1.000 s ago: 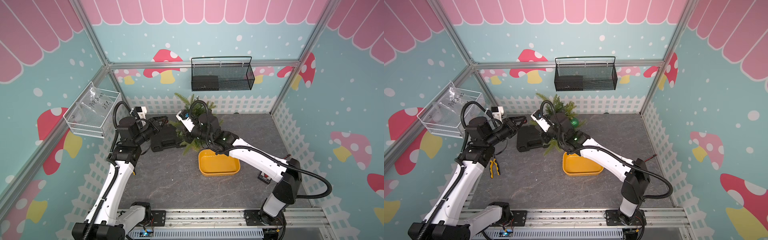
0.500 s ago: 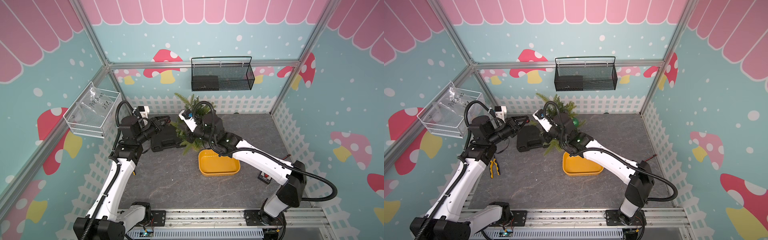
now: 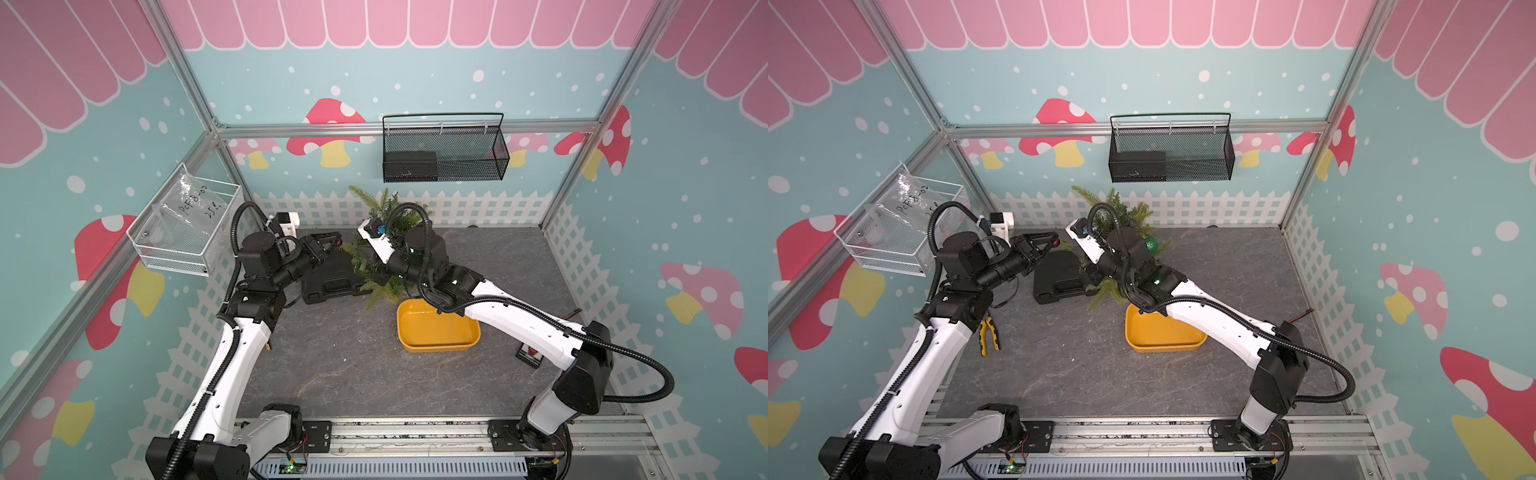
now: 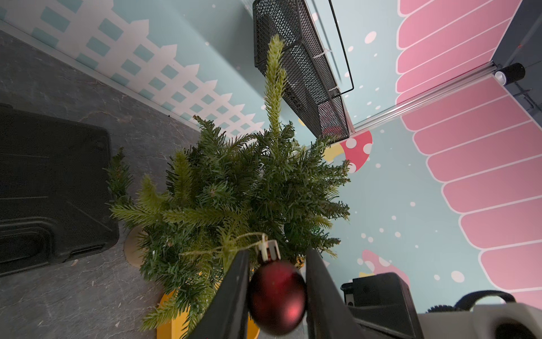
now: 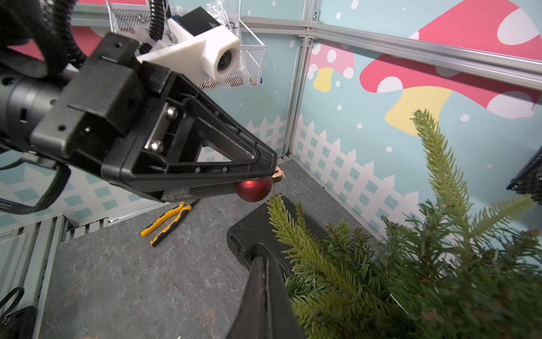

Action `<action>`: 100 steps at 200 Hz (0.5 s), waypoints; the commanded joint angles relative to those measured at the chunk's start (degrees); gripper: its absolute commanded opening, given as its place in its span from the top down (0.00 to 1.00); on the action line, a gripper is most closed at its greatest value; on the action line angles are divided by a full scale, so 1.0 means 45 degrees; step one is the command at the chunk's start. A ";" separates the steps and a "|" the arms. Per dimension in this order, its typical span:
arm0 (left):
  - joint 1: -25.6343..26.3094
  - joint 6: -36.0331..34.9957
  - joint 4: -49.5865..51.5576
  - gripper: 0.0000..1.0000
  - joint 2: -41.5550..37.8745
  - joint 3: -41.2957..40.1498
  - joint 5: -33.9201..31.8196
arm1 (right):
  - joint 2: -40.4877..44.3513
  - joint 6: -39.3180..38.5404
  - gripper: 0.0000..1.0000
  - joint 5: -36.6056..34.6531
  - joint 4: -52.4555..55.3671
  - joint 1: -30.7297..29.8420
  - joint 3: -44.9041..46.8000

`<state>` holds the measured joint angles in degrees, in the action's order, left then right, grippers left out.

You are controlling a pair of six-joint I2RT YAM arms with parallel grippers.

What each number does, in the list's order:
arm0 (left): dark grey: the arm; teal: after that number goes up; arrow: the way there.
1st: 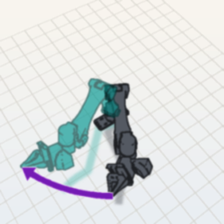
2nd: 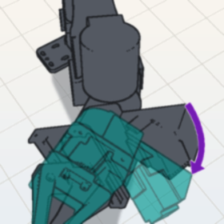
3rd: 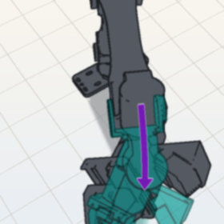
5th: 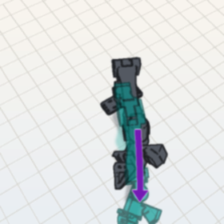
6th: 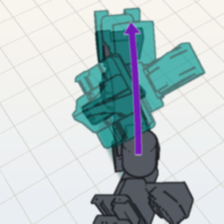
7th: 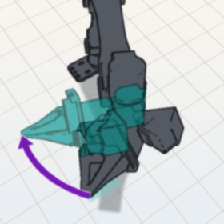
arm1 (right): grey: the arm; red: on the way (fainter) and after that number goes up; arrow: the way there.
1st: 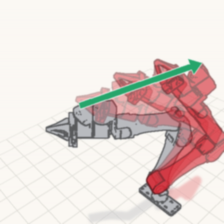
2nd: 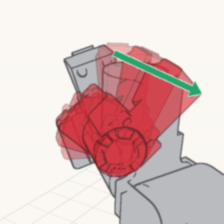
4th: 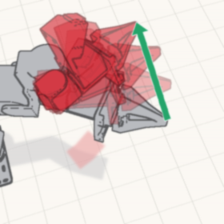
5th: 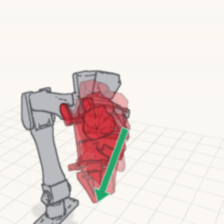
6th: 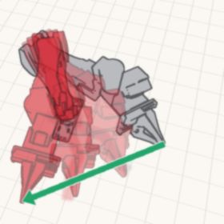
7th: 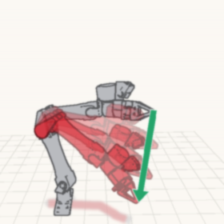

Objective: Decorate the small christmas tree with ornaments
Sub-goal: Hang an ornament on the christmas tree.

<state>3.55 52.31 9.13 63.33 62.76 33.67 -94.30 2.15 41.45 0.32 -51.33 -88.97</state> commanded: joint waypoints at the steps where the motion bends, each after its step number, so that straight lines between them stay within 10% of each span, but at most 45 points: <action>1: 0.0097 0.0152 -0.0085 0.90 -0.0098 -0.0243 0.0241 | 0.0439 -0.0085 1.00 -0.0129 -0.0509 0.0001 0.0238; 100: 0.0245 0.0084 0.0257 0.90 -0.0548 -0.0762 0.0176 | 0.0669 -0.0011 1.00 -0.0090 -0.0847 0.0001 0.0637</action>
<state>4.21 52.29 10.00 61.47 60.75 33.74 -93.78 2.20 41.36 -0.64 -51.33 -87.02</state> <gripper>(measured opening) 0.285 0.048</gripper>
